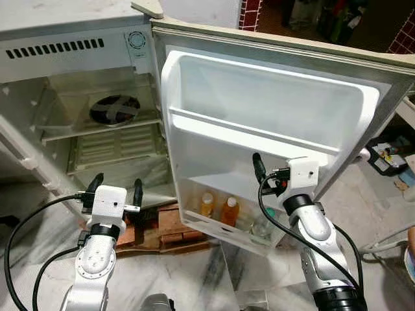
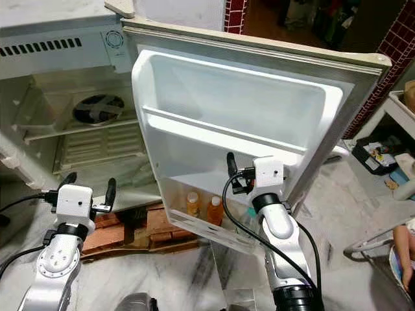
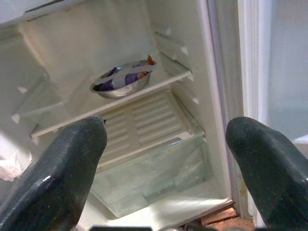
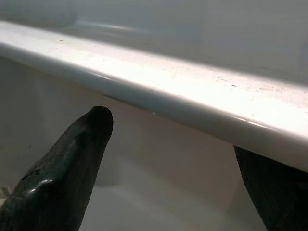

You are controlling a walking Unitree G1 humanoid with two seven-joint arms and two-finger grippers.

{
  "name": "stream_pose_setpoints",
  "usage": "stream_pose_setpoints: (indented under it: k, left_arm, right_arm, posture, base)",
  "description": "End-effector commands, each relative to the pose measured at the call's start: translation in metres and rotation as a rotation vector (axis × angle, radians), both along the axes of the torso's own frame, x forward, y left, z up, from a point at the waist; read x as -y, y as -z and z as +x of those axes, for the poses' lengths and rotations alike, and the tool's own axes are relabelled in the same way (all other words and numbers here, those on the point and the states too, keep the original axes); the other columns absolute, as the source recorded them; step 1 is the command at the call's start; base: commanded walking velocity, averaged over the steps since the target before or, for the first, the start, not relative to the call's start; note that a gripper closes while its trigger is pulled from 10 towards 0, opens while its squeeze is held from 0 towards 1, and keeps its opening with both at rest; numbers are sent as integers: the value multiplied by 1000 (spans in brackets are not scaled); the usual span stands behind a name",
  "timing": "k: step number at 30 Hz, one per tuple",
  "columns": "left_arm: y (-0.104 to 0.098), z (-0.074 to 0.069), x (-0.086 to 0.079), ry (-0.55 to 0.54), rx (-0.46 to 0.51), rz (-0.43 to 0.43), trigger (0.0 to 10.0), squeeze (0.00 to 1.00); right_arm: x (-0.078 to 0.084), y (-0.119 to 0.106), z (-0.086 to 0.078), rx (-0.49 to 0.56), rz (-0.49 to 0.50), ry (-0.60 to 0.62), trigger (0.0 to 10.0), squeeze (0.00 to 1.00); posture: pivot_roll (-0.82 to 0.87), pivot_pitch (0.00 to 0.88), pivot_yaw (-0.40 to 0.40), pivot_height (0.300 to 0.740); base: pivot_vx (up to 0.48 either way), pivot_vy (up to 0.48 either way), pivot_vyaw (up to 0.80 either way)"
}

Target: Restocking fridge

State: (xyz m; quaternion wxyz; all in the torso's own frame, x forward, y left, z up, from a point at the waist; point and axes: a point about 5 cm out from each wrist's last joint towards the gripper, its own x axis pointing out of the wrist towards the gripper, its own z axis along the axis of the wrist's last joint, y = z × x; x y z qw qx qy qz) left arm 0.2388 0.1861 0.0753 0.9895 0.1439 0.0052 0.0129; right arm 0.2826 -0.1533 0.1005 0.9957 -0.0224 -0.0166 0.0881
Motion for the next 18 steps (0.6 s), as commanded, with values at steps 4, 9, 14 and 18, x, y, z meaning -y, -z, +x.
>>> stream_pose_setpoints:
  k: [4, 9, 14, 18]
  left_arm:
    - [3, 1, -2, -4, -14, 20, 10000, 0]
    - [3, 2, -3, -5, -12, 26, 10000, 0]
    - [2, 3, -1, 9, -6, 37, 10000, 0]
    - [1, 4, -1, 12, -5, 40, 10000, 0]
  right_arm:
    - [-3, -2, 1, 10, -5, -24, 10000, 0]
    - [-12, 7, -3, -39, 0, -106, 10000, 0]
    - [-20, 21, -10, -104, 12, -178, 10000, 0]
    - [-19, 23, -11, -109, 12, -177, 10000, 0]
  posture:
    - [17, 0, -2, 740]
    - [17, 0, -1, 740]
    - [21, 0, 1, 740]
    - [20, 0, 2, 740]
  base:
    - [-319, 0, 0]
    - [-328, 0, 0]
    - [-330, 0, 0]
    - [-343, 0, 0]
